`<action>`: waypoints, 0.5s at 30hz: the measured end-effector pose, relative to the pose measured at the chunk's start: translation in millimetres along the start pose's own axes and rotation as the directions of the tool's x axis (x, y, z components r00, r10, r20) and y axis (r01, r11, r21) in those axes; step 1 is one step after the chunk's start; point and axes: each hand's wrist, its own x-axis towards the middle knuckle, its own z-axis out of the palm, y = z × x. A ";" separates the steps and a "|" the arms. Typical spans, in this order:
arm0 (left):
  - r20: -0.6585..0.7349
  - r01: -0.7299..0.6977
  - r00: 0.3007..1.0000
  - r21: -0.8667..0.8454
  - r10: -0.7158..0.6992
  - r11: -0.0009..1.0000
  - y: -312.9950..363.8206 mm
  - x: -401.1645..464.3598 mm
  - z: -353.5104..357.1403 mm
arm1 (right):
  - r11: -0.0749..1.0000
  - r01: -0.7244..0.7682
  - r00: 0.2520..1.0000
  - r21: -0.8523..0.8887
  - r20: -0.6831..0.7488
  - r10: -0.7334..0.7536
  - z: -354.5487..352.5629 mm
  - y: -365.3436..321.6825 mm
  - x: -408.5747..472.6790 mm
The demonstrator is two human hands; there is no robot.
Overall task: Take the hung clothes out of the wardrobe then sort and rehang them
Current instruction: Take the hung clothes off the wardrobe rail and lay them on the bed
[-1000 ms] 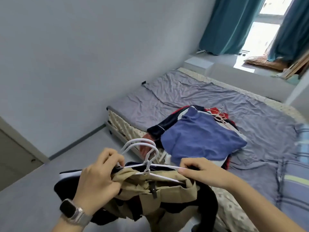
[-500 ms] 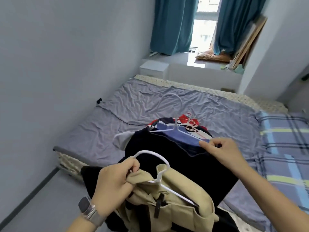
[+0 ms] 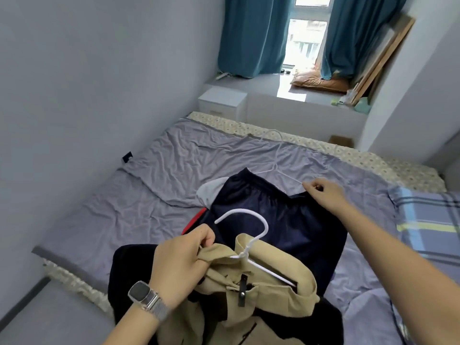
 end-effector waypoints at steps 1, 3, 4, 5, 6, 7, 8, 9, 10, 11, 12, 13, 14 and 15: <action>0.000 0.020 1.000 0.000 -0.020 1.000 1.5 11.1 8.7 | 0.996 -0.072 0.996 -0.053 0.052 0.075 13.7 12.0 16.0; 0.007 0.048 0.999 0.023 -0.048 0.999 2.1 34.1 25.3 | 0.991 -0.122 0.976 -0.046 0.176 0.128 40.2 20.8 28.0; 0.015 0.056 0.998 0.036 -0.057 0.998 1.6 44.9 32.3 | 0.995 -0.081 0.969 0.057 0.238 0.065 48.1 19.8 22.3; 0.024 0.065 0.998 0.040 -0.066 0.997 1.8 54.7 39.1 | 0.980 -0.025 0.952 0.195 0.304 -0.036 52.1 17.8 8.5; 0.032 0.075 0.997 0.045 -0.076 0.996 2.0 64.1 45.8 | 0.953 0.001 0.921 0.303 0.372 -0.119 50.6 16.5 -11.3; 0.039 0.082 0.996 0.059 -0.085 0.995 2.6 73.6 51.9 | 0.928 0.014 0.885 0.372 0.428 -0.185 45.3 17.4 -32.8; 0.044 0.088 0.995 0.077 -0.092 0.993 3.1 83.3 58.0 | 0.919 0.025 0.859 0.394 0.462 -0.222 35.8 18.0 -55.5; 0.047 0.091 0.994 0.088 -0.096 0.992 3.4 93.3 64.1 | 0.912 0.046 0.845 0.407 0.471 -0.253 27.3 18.9 -76.0; 0.053 0.095 0.994 0.089 -0.100 0.992 3.8 103.5 70.1 | 0.905 0.077 0.843 0.418 0.458 -0.283 20.3 21.4 -92.2; 0.062 0.099 0.993 0.075 -0.104 0.992 5.5 114.0 75.8 | 0.898 0.117 0.843 0.423 0.436 -0.315 17.2 24.1 -103.5; 0.070 0.100 0.992 0.056 -0.104 0.993 9.1 124.5 81.1 | 0.897 0.173 0.844 0.406 0.408 -0.348 16.1 25.1 -111.6; 0.079 0.092 0.992 0.043 -0.095 0.995 13.8 134.7 86.3 | 0.903 0.213 0.866 0.373 0.356 -0.352 17.6 24.9 -114.4; 0.090 0.076 0.993 0.033 -0.079 0.997 20.1 144.1 90.3 | 0.906 0.232 0.901 0.354 0.273 -0.337 20.1 24.2 -112.7; 0.104 0.057 0.993 0.025 -0.060 0.998 27.7 153.2 93.3 | 0.910 0.242 0.931 0.337 0.182 -0.315 21.2 24.4 -107.9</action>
